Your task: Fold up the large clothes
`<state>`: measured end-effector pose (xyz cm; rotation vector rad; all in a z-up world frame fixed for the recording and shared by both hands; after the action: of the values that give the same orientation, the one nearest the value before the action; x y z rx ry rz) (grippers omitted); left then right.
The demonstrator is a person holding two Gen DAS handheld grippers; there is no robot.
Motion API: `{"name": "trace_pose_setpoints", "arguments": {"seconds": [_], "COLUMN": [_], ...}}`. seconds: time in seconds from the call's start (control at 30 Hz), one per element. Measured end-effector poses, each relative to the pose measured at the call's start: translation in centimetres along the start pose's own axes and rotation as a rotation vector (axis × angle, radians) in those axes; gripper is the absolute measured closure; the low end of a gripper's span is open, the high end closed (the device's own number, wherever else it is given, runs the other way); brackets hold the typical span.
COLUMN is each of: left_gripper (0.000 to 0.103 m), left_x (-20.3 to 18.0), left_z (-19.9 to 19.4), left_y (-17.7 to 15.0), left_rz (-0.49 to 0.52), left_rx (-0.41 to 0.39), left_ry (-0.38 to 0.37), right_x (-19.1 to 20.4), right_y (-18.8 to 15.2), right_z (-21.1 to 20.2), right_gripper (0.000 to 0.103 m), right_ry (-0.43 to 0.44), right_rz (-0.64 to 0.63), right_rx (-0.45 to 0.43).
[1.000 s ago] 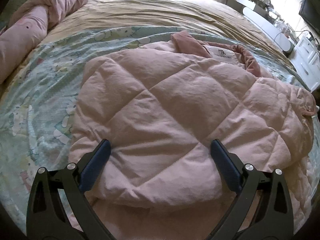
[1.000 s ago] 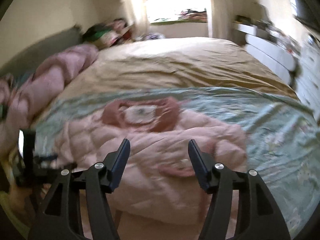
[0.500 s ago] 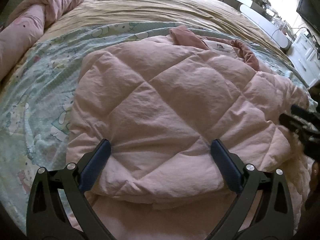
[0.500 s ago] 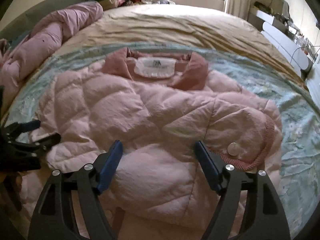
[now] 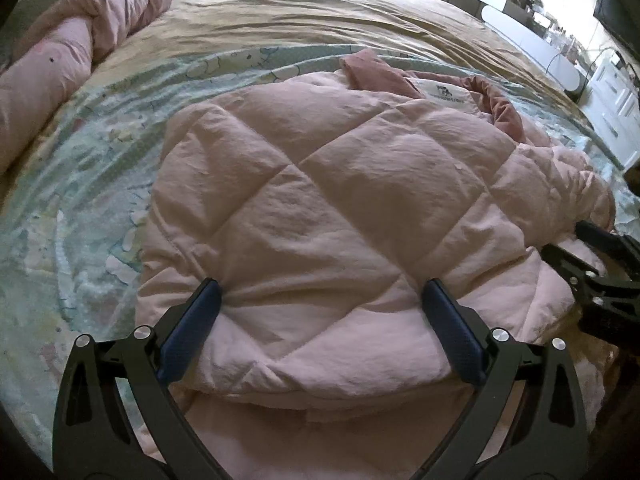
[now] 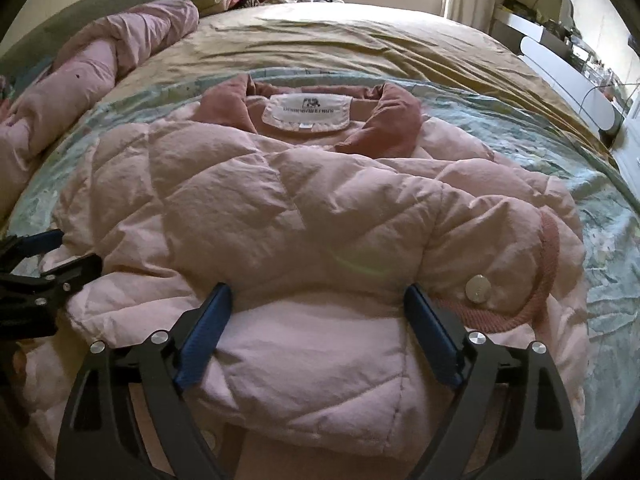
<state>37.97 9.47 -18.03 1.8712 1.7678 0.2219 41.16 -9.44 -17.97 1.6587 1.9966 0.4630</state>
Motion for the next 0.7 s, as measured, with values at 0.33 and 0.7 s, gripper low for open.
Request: {"name": "trace_pose_setpoints", "arguments": {"seconds": [0.33,0.7], "left_gripper": [0.009,0.009], "left_x": [-0.5,-2.7], "left_z": [-1.6,-3.9], "left_y": [-0.5,-1.0], "left_rz": [-0.023,-0.009], "left_rx": [-0.013,-0.013], "left_ry": [-0.014,-0.035], "right_x": [-2.1,-3.7], "right_y": [-1.0,-2.0], "right_z": [-3.9,-6.6], "right_gripper": [0.005,0.005], "right_ry": [0.071,0.079], "right_rz": [0.115,0.176], "right_rx": [-0.044,-0.059]}}
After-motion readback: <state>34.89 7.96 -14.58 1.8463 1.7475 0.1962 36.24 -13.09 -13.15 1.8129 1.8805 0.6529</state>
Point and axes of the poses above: each gripper's, at about its wrist camera, not at the fingertips, and z roughly the way its jaws point, x to its left, y to its top, the point moved 10 cm from there along z, roughly the way its jaws point, and after that the axes turned 13 degrees about -y, right-handed, at the moved point
